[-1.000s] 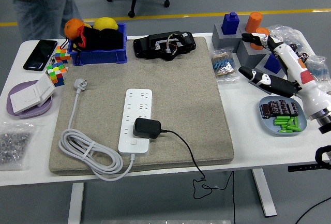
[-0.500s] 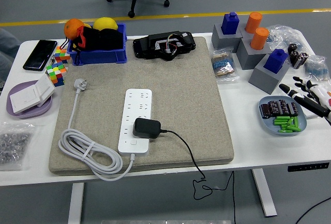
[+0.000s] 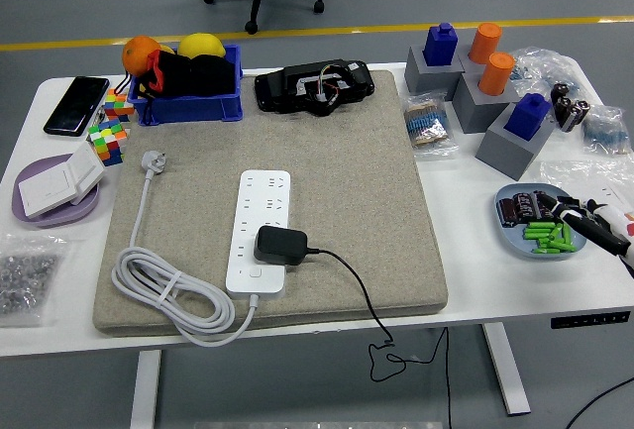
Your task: Press the white button,pick up the black plug,place it near the board,insert it into the board
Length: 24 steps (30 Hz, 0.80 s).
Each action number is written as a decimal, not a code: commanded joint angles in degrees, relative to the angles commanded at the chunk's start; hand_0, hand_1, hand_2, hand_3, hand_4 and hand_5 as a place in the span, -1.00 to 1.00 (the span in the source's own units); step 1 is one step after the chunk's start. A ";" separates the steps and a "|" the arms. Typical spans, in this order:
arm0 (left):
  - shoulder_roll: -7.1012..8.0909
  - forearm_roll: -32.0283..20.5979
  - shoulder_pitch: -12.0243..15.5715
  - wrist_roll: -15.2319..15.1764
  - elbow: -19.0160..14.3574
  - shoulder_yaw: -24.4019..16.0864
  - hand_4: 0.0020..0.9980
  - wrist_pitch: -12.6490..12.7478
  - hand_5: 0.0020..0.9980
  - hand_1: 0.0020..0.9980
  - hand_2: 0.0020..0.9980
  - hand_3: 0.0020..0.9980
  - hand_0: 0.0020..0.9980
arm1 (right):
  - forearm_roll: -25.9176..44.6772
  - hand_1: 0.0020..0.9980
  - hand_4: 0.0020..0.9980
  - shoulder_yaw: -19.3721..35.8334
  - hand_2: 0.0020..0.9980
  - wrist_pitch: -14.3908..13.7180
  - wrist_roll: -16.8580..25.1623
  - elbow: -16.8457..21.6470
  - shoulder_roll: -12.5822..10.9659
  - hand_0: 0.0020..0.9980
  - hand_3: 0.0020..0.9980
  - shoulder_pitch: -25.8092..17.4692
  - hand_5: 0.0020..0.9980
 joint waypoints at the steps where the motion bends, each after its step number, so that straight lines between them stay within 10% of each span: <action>1: -0.01 0.15 0.21 0.07 0.00 -0.07 0.05 0.01 -0.82 0.28 0.27 0.35 0.31 | 0.28 0.82 0.88 -0.32 0.80 0.23 0.00 0.00 0.04 0.88 0.81 0.18 0.57; 11: 0.69 -1.31 2.61 -0.14 0.00 -0.30 0.05 0.58 -0.82 0.28 0.27 0.35 0.30 | 15.52 0.77 0.81 -0.96 0.76 3.32 0.00 0.00 1.85 0.82 0.80 0.52 0.45; 24: 0.62 -3.46 5.11 -1.03 0.00 -1.14 0.05 0.92 -0.82 0.28 0.27 0.35 0.31 | 12.08 0.77 0.81 -2.36 0.75 1.41 0.00 0.00 -0.82 0.83 0.79 -2.07 0.44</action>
